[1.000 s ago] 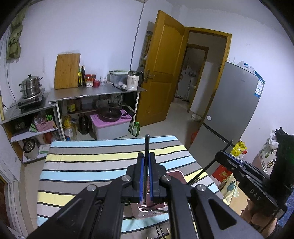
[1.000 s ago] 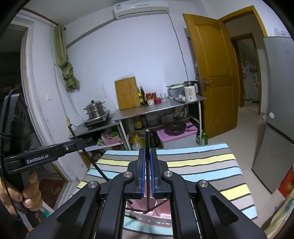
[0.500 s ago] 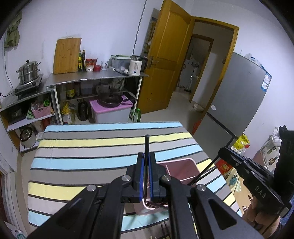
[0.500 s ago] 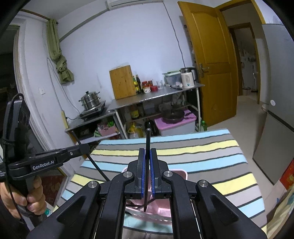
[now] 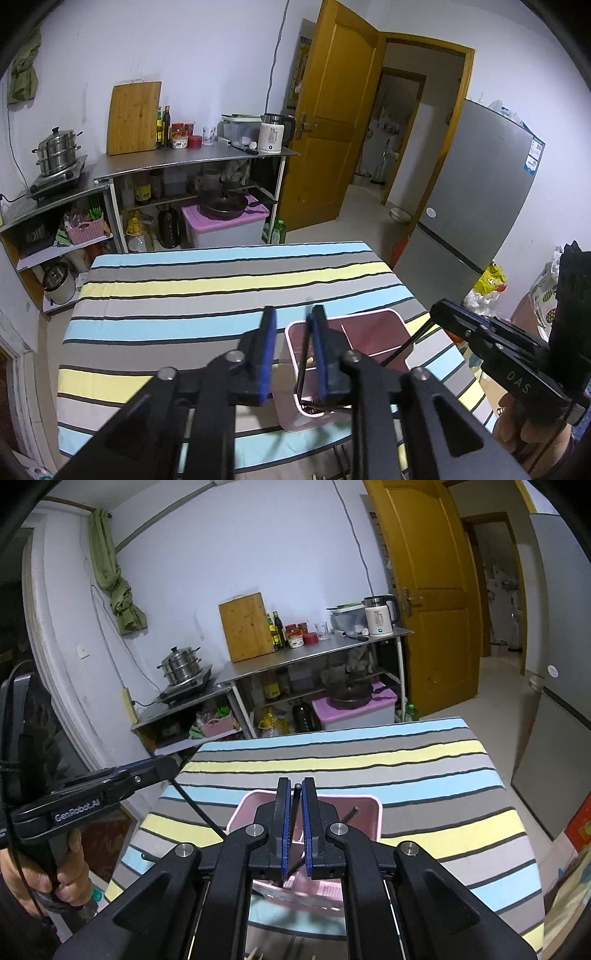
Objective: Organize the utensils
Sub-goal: 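Lower the chopsticks into the pink basket and open both tools, then move both open tools back toward the remaining chopsticks on the table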
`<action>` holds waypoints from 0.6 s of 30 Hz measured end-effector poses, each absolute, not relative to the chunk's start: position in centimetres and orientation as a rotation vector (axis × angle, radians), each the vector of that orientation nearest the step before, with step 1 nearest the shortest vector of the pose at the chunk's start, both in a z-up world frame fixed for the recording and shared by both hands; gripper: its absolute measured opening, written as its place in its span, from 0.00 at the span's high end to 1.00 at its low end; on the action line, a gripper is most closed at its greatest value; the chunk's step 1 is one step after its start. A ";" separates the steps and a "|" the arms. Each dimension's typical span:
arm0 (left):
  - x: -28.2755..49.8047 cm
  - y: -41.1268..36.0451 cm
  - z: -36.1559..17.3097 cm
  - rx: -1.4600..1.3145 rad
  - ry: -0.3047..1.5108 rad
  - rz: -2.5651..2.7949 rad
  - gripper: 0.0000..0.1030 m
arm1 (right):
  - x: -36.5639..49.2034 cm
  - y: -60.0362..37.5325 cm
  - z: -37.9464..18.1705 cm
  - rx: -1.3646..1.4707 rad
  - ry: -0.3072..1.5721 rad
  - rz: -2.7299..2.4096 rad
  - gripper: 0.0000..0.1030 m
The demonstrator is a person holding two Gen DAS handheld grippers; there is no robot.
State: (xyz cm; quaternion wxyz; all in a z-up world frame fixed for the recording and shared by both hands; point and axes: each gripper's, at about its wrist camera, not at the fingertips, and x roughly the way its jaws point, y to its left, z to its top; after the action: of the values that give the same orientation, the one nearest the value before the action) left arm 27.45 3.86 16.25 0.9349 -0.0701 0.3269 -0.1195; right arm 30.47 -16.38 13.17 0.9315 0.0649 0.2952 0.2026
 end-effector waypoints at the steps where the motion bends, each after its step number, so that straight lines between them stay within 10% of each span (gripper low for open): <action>1: 27.4 4.0 16.3 -0.148 0.663 -0.244 0.77 | 30.4 -16.5 13.2 0.134 0.602 0.412 0.94; 18: 23.3 6.0 17.5 -0.194 0.594 -0.227 0.70 | 26.9 -19.2 14.2 0.164 0.561 0.402 0.92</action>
State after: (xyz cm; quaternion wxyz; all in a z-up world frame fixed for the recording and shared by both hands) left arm 23.34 6.01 17.55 0.9452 -0.0954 0.2916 -0.1113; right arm 26.87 -19.16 14.15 0.9378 0.0804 0.2744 0.1968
